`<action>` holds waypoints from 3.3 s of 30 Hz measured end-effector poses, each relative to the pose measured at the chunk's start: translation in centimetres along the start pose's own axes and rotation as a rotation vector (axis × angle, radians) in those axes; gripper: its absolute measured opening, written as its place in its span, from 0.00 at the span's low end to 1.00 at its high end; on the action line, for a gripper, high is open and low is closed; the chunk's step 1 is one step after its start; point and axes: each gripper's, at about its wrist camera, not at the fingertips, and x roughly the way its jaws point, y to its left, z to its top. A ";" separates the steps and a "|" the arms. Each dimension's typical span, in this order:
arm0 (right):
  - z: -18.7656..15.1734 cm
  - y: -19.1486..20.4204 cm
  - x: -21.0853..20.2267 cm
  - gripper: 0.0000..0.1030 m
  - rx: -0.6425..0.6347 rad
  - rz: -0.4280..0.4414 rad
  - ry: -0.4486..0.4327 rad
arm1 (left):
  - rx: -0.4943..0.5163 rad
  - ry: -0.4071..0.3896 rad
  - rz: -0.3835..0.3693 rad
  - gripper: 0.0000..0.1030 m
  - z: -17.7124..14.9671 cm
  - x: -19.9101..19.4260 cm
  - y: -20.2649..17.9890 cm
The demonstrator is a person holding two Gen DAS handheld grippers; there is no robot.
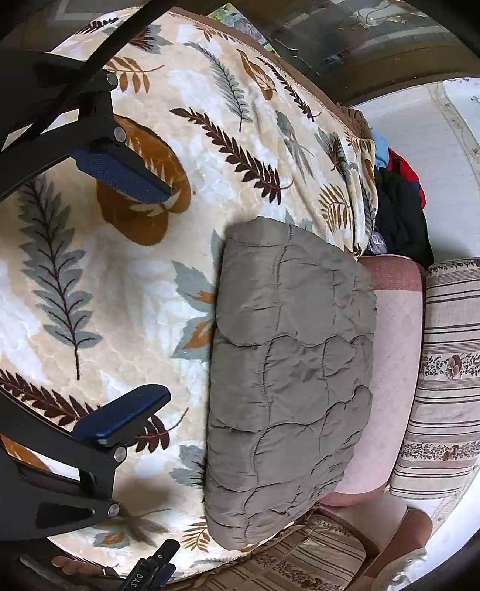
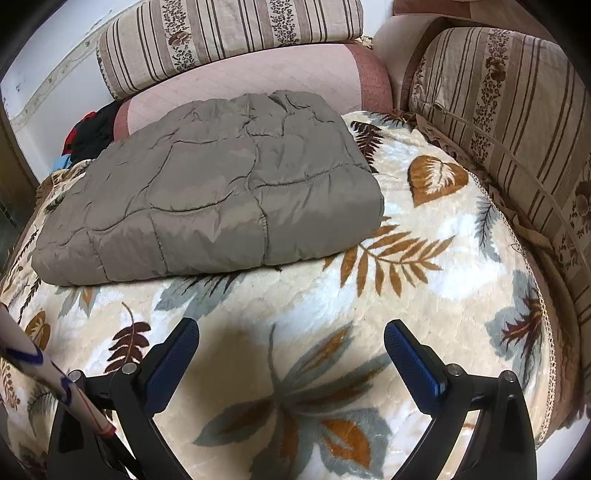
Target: Fold large clothes
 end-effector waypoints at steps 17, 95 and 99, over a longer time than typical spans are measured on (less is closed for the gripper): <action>3.4 -1.0 2.5 0.99 0.052 -0.001 -0.007 | -0.041 0.076 0.022 0.96 1.2 4.9 1.5; 9.4 0.9 2.6 0.82 0.020 0.164 -0.102 | -0.026 -0.018 -0.095 0.82 9.0 9.0 4.4; 10.6 1.9 6.7 0.82 0.005 0.093 -0.086 | 0.001 -0.032 -0.014 0.87 9.8 11.9 3.4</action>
